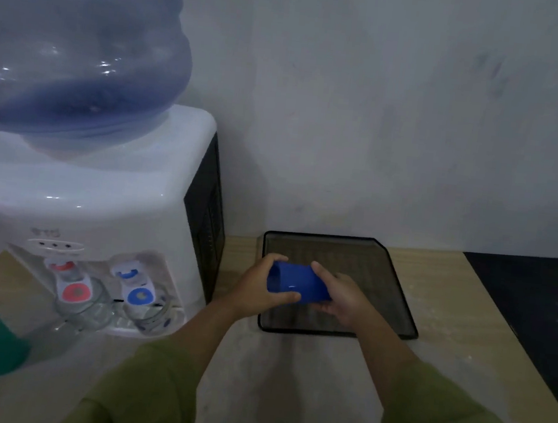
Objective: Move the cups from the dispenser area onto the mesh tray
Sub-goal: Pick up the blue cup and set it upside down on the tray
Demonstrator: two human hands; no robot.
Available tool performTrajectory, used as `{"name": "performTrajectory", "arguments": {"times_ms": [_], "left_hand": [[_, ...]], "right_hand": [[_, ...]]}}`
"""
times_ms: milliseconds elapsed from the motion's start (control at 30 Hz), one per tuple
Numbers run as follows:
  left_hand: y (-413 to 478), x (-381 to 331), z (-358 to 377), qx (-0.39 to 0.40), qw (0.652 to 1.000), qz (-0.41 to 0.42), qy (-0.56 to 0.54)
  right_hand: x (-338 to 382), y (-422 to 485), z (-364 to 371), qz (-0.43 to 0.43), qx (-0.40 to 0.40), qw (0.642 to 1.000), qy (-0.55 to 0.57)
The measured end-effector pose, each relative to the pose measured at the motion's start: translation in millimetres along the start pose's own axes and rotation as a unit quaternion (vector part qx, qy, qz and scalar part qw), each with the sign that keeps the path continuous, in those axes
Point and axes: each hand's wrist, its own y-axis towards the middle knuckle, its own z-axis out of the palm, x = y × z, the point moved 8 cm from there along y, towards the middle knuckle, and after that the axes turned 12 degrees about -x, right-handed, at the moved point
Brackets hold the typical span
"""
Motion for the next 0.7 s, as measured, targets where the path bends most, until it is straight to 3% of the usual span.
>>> {"name": "performTrajectory", "arguments": {"times_ms": [167, 333, 500, 700], "left_hand": [[9, 33, 17, 0.031, 0.996, -0.081, 0.020], [17, 70, 21, 0.060, 0.972, -0.117, 0.195], [18, 78, 27, 0.068, 0.954, -0.090, 0.278], [17, 73, 32, 0.040, 0.952, -0.049, 0.300]], "right_hand": [[25, 38, -16, -0.099, -0.097, 0.985, -0.102], [60, 61, -9, -0.244, -0.163, 0.904, -0.310], [80, 70, 26, -0.346, -0.130, 0.840, -0.396], [87, 81, 62, -0.386, -0.074, 0.806, -0.442]]}}
